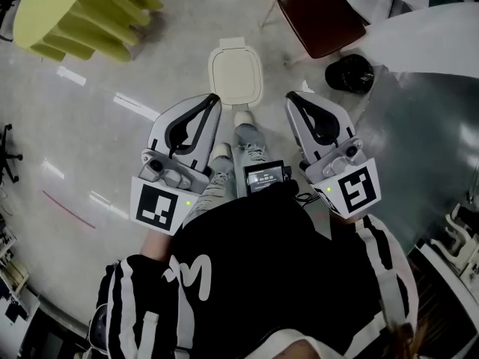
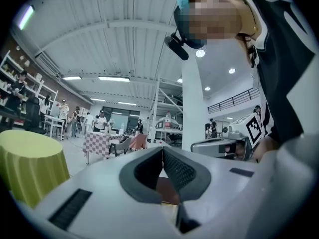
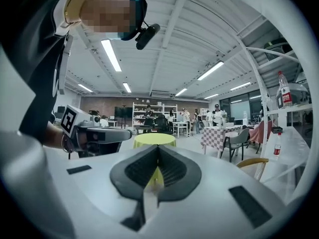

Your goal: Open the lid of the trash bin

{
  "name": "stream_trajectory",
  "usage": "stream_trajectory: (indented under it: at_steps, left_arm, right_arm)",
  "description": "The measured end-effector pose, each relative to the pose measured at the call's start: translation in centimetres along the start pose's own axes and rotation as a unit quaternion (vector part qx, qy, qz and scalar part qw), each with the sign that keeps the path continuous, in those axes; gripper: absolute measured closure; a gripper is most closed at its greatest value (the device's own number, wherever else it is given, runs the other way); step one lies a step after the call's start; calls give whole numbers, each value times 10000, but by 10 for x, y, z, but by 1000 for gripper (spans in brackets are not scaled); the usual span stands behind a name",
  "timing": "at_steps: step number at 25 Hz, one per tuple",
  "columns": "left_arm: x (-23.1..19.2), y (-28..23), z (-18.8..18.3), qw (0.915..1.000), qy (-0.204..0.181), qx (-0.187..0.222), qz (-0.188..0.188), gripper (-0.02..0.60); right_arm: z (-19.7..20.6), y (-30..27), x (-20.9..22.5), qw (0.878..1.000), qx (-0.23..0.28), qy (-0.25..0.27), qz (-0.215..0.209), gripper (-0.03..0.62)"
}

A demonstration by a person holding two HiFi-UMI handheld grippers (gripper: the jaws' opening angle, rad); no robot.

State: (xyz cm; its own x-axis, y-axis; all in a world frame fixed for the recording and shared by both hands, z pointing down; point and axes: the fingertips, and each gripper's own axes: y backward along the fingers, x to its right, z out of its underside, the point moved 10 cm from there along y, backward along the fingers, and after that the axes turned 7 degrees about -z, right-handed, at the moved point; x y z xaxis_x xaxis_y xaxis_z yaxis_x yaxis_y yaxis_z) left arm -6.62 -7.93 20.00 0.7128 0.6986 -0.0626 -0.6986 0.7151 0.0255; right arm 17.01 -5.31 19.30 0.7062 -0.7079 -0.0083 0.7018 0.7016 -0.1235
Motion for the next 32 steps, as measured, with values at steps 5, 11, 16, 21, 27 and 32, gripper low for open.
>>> stream_trajectory:
  at_steps: [5,11,16,21,27,32]
  left_arm:
    - [-8,-6,14,9998,34,-172,-18,571]
    - [-14,-15,28,9995,49,-307,-115,571]
    - [-16,-22,44,9988,94,-444,-171,571]
    - [-16,-22,57,9982,171,-530,-221,571]
    - [-17,-23,73,9973,230,-665,-229,571]
    - [-17,-25,87,9962,305,-774,-239,571]
  right_arm:
    - [12,-13,5,9998,-128,18,-179,583]
    - [29,-23,12,9989,-316,74,-340,583]
    - [48,-29,19,9981,-415,-53,-448,583]
    - [65,-35,19,9969,-550,-137,-550,583]
    - [82,-43,20,9958,-638,-203,-626,583]
    - [95,-46,20,9951,-692,-262,-655,583]
